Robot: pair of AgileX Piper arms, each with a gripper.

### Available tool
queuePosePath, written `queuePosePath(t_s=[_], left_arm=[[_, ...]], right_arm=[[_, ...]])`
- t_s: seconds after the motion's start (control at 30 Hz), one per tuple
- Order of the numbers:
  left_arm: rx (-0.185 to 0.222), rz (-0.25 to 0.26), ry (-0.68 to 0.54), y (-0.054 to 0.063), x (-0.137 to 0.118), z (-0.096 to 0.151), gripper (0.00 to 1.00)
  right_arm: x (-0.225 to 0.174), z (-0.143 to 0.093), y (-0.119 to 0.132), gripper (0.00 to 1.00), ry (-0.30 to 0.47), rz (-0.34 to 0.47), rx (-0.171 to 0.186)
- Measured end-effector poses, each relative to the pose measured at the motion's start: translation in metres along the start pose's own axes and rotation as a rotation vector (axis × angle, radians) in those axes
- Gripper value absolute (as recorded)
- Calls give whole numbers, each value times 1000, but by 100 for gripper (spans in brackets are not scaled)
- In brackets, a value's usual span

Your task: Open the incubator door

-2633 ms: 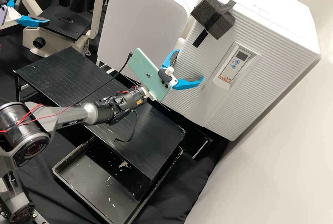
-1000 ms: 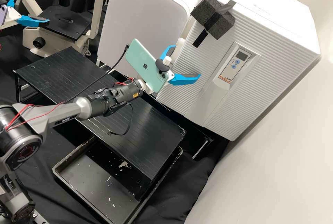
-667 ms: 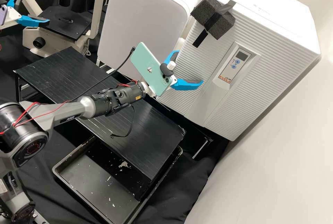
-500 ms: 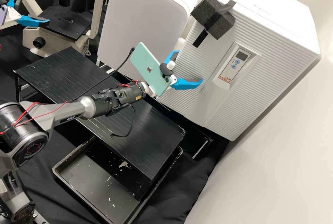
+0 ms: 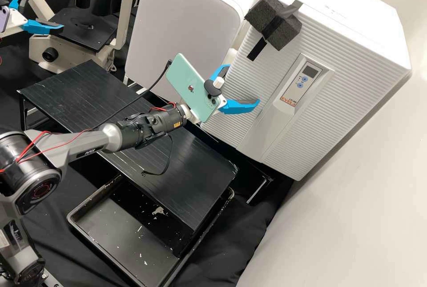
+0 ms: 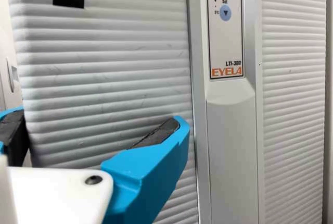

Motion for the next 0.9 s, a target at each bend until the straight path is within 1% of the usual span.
queuePosePath(t_s=[0.1, 0.17, 0.27, 0.37, 0.47, 0.5, 0.67, 0.7, 0.77, 0.9], left_arm=[[0, 0, 0, 0, 0, 0, 100], [0, 0, 0, 0, 0, 0, 100], [0, 0, 0, 0, 0, 0, 100], [0, 0, 0, 0, 0, 0, 100], [0, 0, 0, 0, 0, 0, 100], [0, 0, 0, 0, 0, 0, 100], [0, 0, 0, 0, 0, 0, 100], [0, 0, 0, 0, 0, 0, 100], [0, 0, 0, 0, 0, 0, 100], [0, 0, 0, 0, 0, 0, 100]], right_arm=[[-1, -1, 2, 0, -6, -5, -2], [-3, -3, 4, 0, -13, -12, -14], [-9, -6, 6, 0, -19, -9, -19], [-16, -10, 7, 0, -34, -11, 1], [-20, -13, 8, 0, -44, -11, 11], [-21, -14, 7, 0, -47, -14, 22], [-21, -14, 7, 0, -49, -15, 22], [-21, -14, 7, 100, -50, -18, 22], [-21, -14, 6, 100, -44, -26, 9], [-21, -15, 7, 100, -35, -22, 0]])
